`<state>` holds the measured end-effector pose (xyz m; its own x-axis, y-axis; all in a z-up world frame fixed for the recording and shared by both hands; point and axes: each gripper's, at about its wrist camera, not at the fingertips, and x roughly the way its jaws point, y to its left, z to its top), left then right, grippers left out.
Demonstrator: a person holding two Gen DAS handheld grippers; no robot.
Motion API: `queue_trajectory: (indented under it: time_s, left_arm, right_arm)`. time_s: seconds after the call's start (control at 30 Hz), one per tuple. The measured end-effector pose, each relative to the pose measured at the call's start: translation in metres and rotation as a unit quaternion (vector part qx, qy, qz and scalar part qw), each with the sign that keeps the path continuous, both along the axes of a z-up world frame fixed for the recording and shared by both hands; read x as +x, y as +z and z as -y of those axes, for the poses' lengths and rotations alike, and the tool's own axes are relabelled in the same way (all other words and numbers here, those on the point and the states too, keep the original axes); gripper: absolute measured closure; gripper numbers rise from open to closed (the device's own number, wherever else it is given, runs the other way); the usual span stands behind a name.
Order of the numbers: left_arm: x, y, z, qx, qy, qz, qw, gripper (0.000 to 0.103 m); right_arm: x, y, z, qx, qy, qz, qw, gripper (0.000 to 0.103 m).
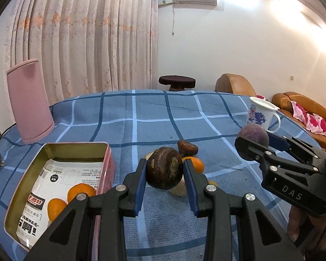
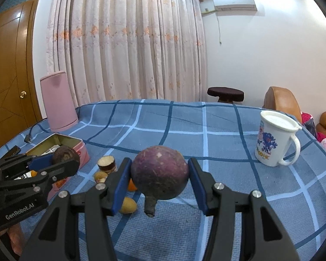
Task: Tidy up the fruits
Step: 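Carry the purple and dark brown fruits over the pink tin with both tools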
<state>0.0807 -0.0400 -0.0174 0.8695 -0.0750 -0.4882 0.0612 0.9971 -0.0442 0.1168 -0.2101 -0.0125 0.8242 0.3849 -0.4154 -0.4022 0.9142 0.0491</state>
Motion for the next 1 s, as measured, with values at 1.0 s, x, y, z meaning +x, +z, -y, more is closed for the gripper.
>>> queue_trajectory:
  time_s: [1.0]
  left_arm:
    - [-0.019, 0.019, -0.071, -0.003, 0.067, 0.016, 0.9976, 0.068]
  right_arm:
    - [-0.014, 0.023, -0.07, -0.007, 0.073, 0.012, 0.997, 0.048]
